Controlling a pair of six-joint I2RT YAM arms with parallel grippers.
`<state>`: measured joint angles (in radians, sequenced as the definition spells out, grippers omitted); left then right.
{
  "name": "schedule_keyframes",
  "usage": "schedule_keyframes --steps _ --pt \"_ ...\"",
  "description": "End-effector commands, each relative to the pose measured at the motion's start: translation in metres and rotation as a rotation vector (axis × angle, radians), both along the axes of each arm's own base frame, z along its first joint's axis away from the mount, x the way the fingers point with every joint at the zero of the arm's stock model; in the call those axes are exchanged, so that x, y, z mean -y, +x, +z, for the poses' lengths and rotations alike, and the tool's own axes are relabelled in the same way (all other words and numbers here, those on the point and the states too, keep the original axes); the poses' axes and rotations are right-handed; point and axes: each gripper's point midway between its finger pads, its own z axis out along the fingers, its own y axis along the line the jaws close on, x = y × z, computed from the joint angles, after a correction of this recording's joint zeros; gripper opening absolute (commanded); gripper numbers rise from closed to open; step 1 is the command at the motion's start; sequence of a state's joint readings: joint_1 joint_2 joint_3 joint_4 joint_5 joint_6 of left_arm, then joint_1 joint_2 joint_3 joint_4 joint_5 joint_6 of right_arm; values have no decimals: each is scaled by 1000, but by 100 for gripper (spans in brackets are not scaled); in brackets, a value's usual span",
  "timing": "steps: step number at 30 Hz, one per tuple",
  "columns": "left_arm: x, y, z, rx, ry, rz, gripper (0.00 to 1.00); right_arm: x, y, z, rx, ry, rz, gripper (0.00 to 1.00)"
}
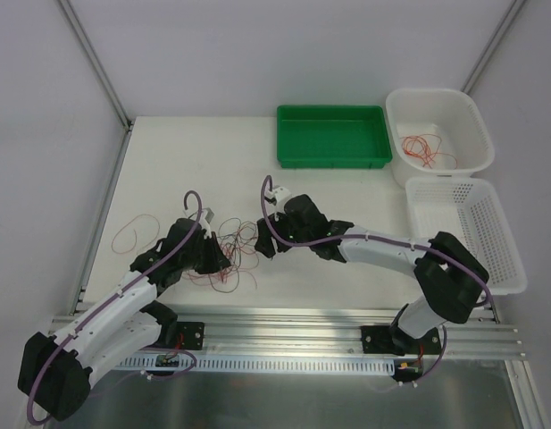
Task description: Untangle the cables
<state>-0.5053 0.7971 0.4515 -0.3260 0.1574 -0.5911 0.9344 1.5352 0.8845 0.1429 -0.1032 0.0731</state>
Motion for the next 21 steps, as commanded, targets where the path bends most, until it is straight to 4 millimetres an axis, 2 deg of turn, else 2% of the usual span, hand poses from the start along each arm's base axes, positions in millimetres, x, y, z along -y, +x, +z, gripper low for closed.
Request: schedule_keyframes --steps 1,3,9,13,21 --pt "7 -6 2 -14 -45 -13 0 -23 9 9 -4 43 102 69" --pt "7 -6 3 -12 -44 -12 0 -28 13 0 -25 36 118 62" --pt "7 -7 3 -15 -44 -14 0 -27 26 -24 -48 -16 92 59" --pt "6 -6 3 -13 -38 -11 0 -29 32 -37 -64 -30 86 53" --pt "7 -6 2 -22 -35 -15 0 -38 41 -48 -63 -47 111 46"
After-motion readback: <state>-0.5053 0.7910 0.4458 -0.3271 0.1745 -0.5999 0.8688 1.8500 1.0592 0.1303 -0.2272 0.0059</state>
